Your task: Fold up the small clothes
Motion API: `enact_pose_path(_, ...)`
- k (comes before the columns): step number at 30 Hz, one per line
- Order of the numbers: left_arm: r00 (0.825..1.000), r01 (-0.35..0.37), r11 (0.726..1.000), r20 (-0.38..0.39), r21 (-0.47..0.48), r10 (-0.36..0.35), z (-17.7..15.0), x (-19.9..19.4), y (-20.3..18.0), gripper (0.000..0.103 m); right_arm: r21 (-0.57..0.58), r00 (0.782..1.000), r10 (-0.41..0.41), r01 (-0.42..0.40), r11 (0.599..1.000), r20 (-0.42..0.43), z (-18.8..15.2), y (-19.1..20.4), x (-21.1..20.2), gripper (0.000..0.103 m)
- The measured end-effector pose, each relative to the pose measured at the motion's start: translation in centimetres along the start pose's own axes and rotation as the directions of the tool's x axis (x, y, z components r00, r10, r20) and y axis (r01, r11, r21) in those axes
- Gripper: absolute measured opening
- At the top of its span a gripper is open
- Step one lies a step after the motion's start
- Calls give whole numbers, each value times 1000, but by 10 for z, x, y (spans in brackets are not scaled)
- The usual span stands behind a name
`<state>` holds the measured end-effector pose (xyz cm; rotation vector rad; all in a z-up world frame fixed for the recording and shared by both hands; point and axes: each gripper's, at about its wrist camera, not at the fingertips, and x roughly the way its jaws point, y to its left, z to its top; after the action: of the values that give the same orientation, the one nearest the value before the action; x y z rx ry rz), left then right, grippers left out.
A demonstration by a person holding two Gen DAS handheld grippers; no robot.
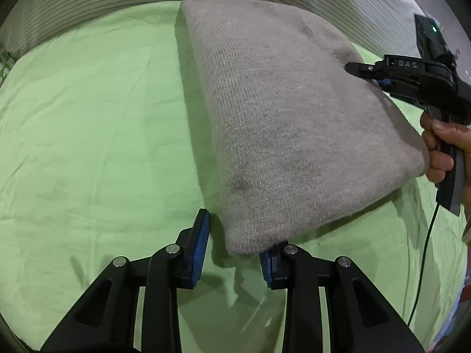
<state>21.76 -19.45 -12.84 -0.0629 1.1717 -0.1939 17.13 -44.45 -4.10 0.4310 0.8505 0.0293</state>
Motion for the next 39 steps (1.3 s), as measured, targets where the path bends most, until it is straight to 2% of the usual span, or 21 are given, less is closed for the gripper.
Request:
enact_pose_path(2, 1000, 5, 1000, -5, -10, -5, 0, -2, 4, 31, 34, 1000, 1, -2, 999, 7, 1, 0, -7, 32)
enact_pose_path(3, 1000, 5, 1000, -7, -13, -5, 11, 7, 8, 31, 51, 1000, 6, -7, 999, 18, 0, -2, -15, 34)
enact_pose_path(6, 1000, 4, 1000, -9, -27, -4, 13, 6, 12, 31, 64, 998, 25, -28, 998, 51, -10, 4, -43, 35)
enact_pose_path(9, 1000, 6, 999, -9, -50, -6, 16, 6, 14, 31, 69, 997, 46, -50, 996, 62, -34, 4, -71, 35)
enact_pose_path(14, 1000, 9, 996, -10, -86, -10, 17, 5, 21, 32, 43, 999, 53, -53, 998, -2, -80, 17, -86, 35)
enact_pose_path(17, 1000, 2, 997, -13, -81, -3, 18, 5, 22, 32, -1, 996, 33, -34, 999, -78, -97, 23, -71, 35)
enact_pose_path(19, 1000, -5, 997, -15, -74, 4, 21, 1, 20, 32, -45, 996, 16, -20, 999, -85, -101, 27, -65, 35)
enact_pose_path(20, 1000, -10, 998, -17, -68, 9, 23, -1, 19, 32, -72, 996, -2, -4, 997, -93, -100, 31, -61, 34)
enact_pose_path(21, 1000, -15, 998, -18, -63, 14, 23, -1, 16, 32, -100, 994, -31, 21, 995, -108, -99, 33, -57, 16)
enact_pose_path(22, 1000, -19, 998, -20, -58, 18, 24, -2, 14, 32, -124, 992, -55, 40, 991, -117, -96, 34, -54, 8)
enact_pose_path(24, 999, -29, 999, -24, -46, 28, 27, -2, 12, 32, -145, 994, -62, 49, 988, -87, -86, 37, -61, 7)
enact_pose_path(28, 999, -27, 999, -27, -46, 26, 31, -4, 11, 32, -167, 997, -69, 73, 983, 31, -63, 36, -102, 7)
enact_pose_path(30, 999, -21, 999, -26, -48, 20, 31, -4, 10, 32, -186, 995, -96, 96, 978, 12, -65, 31, -101, 6)
enact_pose_path(34, 999, -9, 997, -36, -71, 6, 29, -1, 10, 31, -199, 984, -158, 140, 970, -79, -88, 21, -70, 6)
enact_pose_path(39, 999, 11, 998, -45, -68, -14, 31, -1, 15, 32, -103, 986, -123, 112, 988, -109, -103, 6, -56, 7)
